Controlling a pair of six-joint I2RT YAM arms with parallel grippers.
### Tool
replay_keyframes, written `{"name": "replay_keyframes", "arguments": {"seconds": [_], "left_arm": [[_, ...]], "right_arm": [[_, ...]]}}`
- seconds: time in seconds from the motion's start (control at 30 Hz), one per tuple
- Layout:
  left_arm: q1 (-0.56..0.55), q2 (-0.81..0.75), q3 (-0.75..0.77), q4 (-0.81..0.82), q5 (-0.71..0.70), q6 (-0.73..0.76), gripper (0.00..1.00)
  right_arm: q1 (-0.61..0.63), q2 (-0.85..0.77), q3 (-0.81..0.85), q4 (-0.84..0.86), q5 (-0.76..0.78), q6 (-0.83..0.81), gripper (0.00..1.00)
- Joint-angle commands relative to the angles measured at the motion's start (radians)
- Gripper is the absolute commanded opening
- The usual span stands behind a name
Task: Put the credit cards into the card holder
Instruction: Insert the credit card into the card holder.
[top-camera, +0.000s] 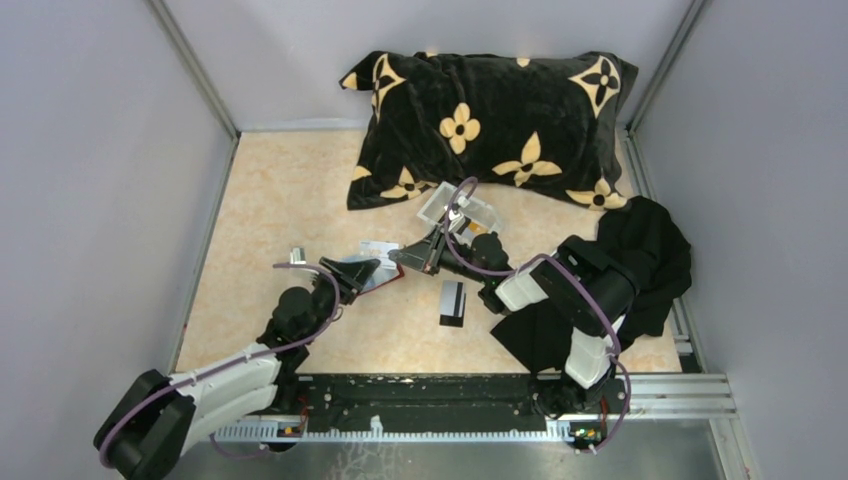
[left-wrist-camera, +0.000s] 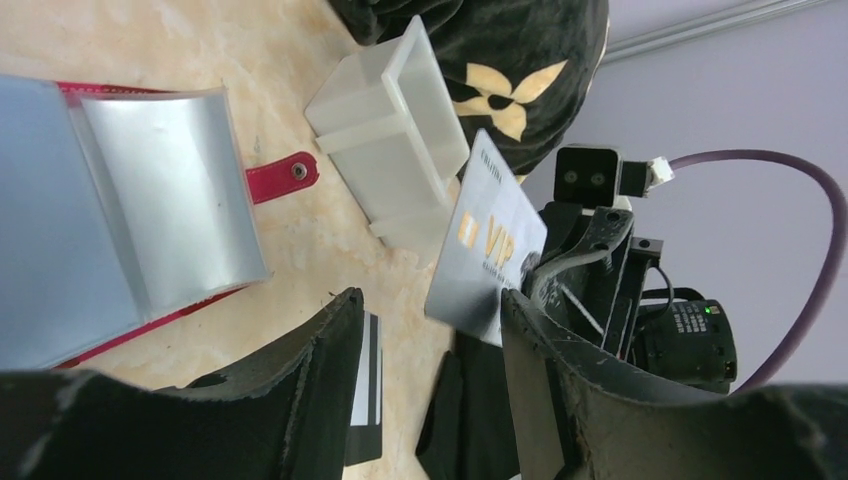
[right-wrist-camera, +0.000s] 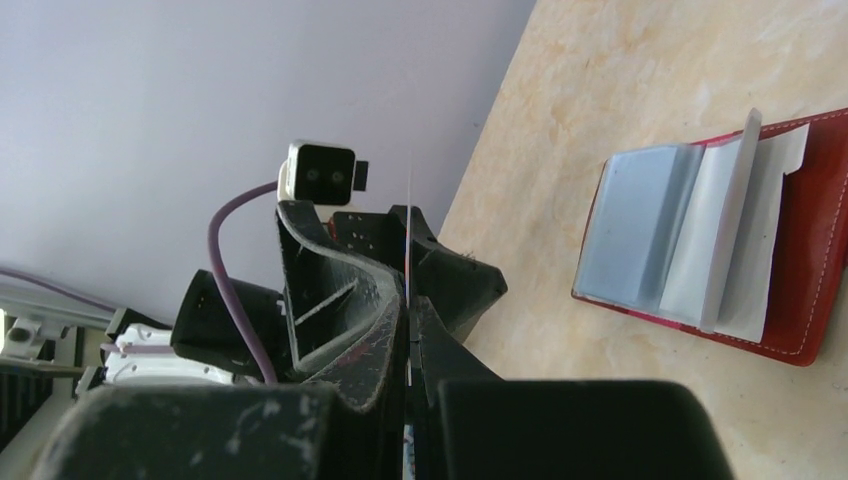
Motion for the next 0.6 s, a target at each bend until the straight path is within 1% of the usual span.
{"name": "replay_keyframes", "arguments": {"seconds": [0.0,0.1,0.13,0.2,0.27,0.33,0.47,0.53,0.57], "left_arm": [[0.018,0.016,0.035,0.089,0.022,0.032,0.59],[0.023,0.039,0.03,0.124,0.025,0.027,0.57],[0.024,0.05,0.028,0.139,0.03,0.025,0.53],[0.027,0.073,0.025,0.178,0.042,0.022,0.42],[0.031,0.097,0.024,0.215,0.057,0.022,0.26],[0.033,0.119,0.027,0.24,0.074,0.021,0.14],[0.037,0.134,0.026,0.267,0.084,0.02,0.01],[0.042,0.127,0.024,0.277,0.094,0.03,0.0],[0.043,0.122,0.021,0.284,0.102,0.04,0.0]], "right_arm": [[0.004,0.021,0.019,0.083,-0.059,-0.002,0.0],[0.004,0.058,0.021,0.14,-0.071,0.034,0.0],[0.004,0.071,0.025,0.153,-0.075,0.044,0.0],[0.004,0.085,0.028,0.172,-0.079,0.055,0.0],[0.005,0.091,0.031,0.18,-0.082,0.06,0.0],[0.004,0.092,0.035,0.182,-0.082,0.062,0.0],[0.004,0.09,0.03,0.175,-0.081,0.051,0.0],[0.002,0.09,0.025,0.18,-0.09,0.039,0.0],[-0.002,0.089,0.021,0.185,-0.099,0.032,0.05]]}}
